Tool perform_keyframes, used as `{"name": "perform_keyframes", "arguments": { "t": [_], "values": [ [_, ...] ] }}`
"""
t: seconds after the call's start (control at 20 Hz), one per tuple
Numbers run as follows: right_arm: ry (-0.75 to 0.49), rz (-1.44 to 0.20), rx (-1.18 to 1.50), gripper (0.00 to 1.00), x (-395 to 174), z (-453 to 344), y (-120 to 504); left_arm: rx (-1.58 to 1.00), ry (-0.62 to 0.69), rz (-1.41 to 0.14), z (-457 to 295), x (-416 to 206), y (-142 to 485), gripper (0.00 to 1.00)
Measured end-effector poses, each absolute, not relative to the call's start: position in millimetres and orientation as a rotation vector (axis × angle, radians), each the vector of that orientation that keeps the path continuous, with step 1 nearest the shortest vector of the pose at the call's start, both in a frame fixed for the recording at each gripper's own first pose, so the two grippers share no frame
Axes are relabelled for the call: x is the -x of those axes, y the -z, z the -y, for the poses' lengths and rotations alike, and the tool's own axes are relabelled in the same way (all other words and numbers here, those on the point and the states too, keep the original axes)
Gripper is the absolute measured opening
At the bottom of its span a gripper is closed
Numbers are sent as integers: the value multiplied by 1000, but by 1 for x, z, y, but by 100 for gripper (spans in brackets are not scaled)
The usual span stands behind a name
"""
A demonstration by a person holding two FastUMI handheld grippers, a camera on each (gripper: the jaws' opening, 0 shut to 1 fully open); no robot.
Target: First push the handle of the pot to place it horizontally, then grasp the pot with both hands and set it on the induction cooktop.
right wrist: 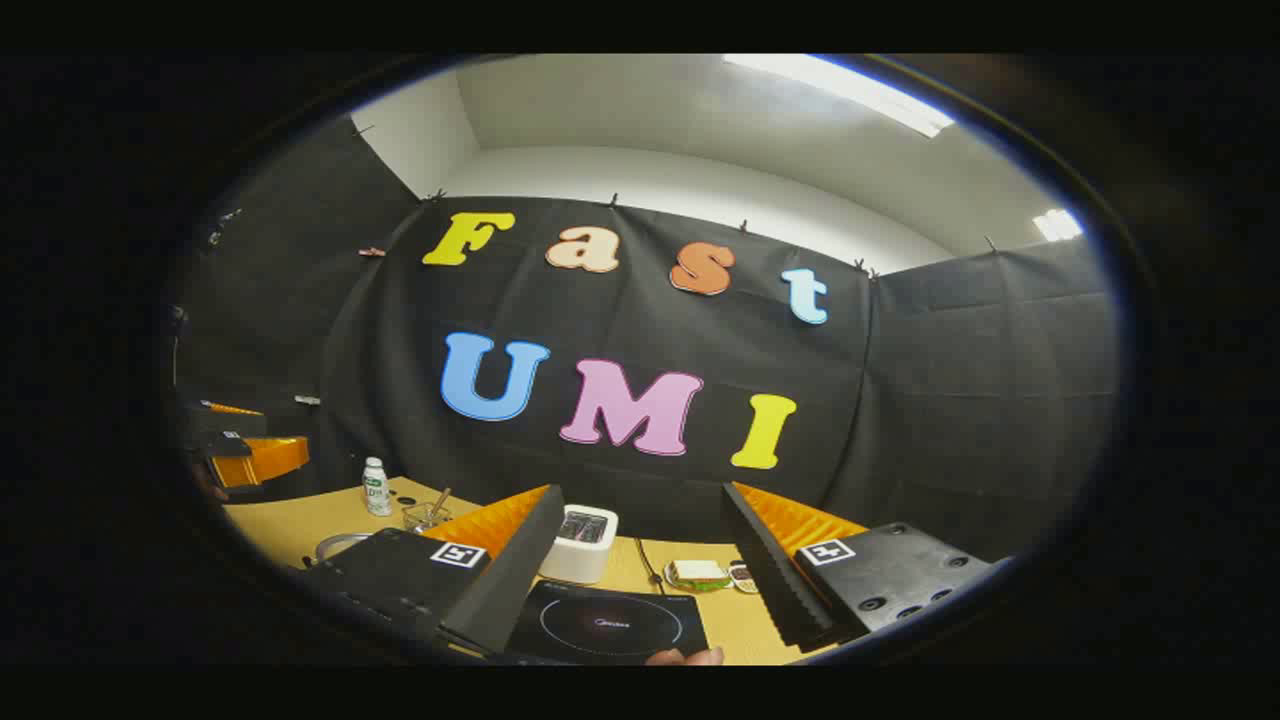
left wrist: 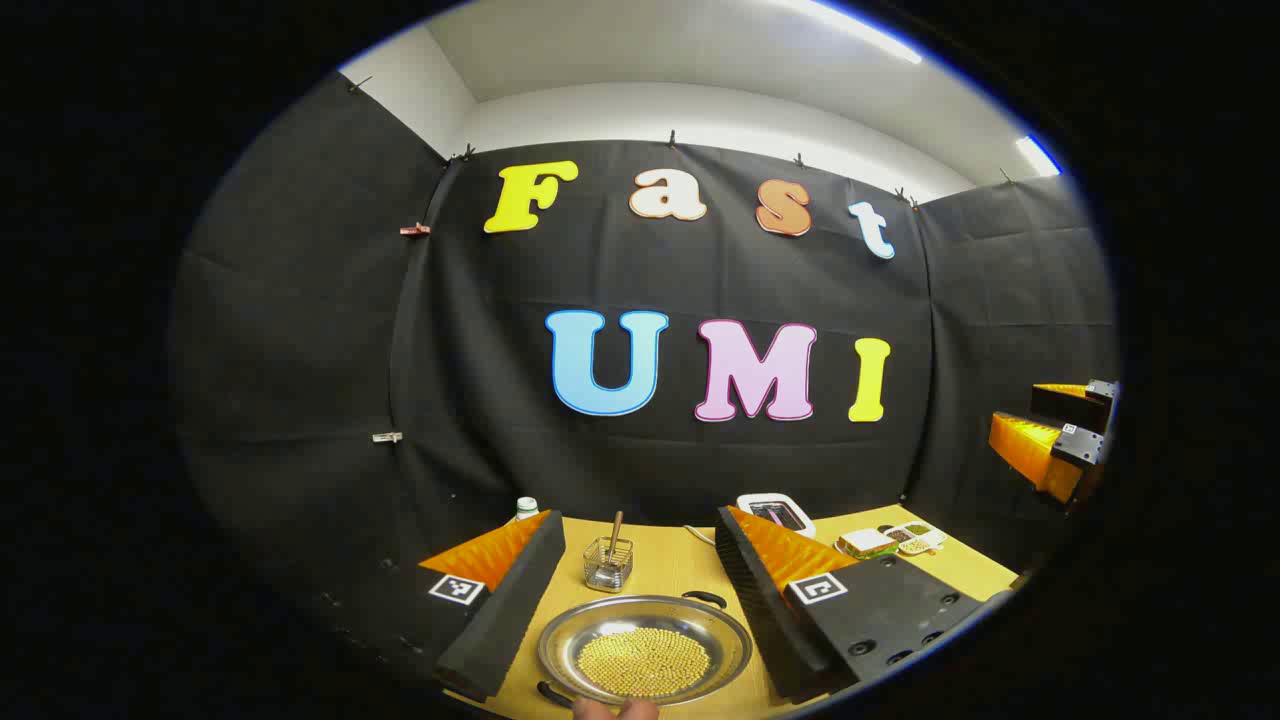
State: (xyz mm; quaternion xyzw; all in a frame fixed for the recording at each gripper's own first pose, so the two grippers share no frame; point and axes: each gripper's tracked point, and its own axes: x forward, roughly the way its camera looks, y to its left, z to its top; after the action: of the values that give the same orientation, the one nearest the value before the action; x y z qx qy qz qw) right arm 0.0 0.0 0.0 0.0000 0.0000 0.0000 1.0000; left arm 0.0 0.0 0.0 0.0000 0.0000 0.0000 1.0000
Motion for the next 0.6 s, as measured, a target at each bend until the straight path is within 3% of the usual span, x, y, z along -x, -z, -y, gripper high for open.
{"name": "perform_keyframes", "arguments": {
  "t": [0.6],
  "values": [
    [-4, 11, 10, 98, 0, -8, 0, -7, 7, 2, -4, 2, 1, 95]
  ]
}}
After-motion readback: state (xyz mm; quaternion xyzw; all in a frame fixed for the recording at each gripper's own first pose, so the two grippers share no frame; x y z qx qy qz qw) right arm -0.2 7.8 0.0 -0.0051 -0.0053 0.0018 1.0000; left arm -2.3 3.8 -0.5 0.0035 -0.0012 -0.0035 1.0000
